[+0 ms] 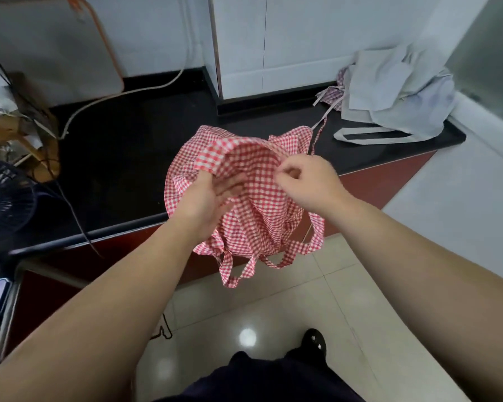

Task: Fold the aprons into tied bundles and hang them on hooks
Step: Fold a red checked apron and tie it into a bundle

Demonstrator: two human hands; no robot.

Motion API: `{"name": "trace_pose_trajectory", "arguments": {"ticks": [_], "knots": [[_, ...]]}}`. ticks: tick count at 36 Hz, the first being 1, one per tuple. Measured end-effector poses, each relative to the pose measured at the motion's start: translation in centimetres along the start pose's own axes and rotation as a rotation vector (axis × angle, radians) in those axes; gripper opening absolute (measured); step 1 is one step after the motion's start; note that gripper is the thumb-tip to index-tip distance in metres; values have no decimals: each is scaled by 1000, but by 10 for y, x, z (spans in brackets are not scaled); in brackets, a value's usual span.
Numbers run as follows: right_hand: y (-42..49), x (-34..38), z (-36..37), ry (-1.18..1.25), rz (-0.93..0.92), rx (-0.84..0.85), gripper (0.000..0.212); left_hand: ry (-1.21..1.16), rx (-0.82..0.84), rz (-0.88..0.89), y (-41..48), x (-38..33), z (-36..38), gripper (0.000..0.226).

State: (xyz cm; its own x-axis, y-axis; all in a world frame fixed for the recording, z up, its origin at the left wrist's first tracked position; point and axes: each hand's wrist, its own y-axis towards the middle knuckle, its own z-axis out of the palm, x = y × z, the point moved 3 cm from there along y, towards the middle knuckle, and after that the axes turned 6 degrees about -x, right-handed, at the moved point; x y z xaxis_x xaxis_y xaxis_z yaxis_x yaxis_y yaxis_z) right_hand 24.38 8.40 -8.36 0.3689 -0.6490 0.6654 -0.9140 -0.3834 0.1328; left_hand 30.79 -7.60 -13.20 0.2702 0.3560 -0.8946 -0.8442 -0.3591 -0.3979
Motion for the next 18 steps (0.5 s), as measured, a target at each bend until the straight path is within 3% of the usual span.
{"name": "trace_pose_trajectory", "arguments": {"ticks": [1, 2, 5, 6, 11, 15, 16, 18], "knots": [[-2, -8, -1, -4, 46, -96, 18, -1, -33, 24, 1, -3, -5, 47], [-3, -18, 1, 9, 105, -132, 34, 2, -62, 37, 2, -7, -10, 47], [-6, -47, 24, -36, 292, 40, 101, 11, -80, 57, 1, -13, -24, 49], [-7, -54, 34, -62, 346, 85, 111, 20, -64, 60, -1, -15, -27, 50], [-2, -73, 55, 40, 466, -27, 89, 22, -52, 55, -6, -18, -48, 52], [-4, -60, 68, 203, 425, 179, 89, 36, -67, 48, -10, -18, -65, 58], [-6, -57, 73, 235, 425, 243, 81, 31, -65, 45, -12, -18, -66, 59], [-9, -51, 80, 174, 347, 281, 41, 19, -57, 30, -18, -19, -65, 57]]}}
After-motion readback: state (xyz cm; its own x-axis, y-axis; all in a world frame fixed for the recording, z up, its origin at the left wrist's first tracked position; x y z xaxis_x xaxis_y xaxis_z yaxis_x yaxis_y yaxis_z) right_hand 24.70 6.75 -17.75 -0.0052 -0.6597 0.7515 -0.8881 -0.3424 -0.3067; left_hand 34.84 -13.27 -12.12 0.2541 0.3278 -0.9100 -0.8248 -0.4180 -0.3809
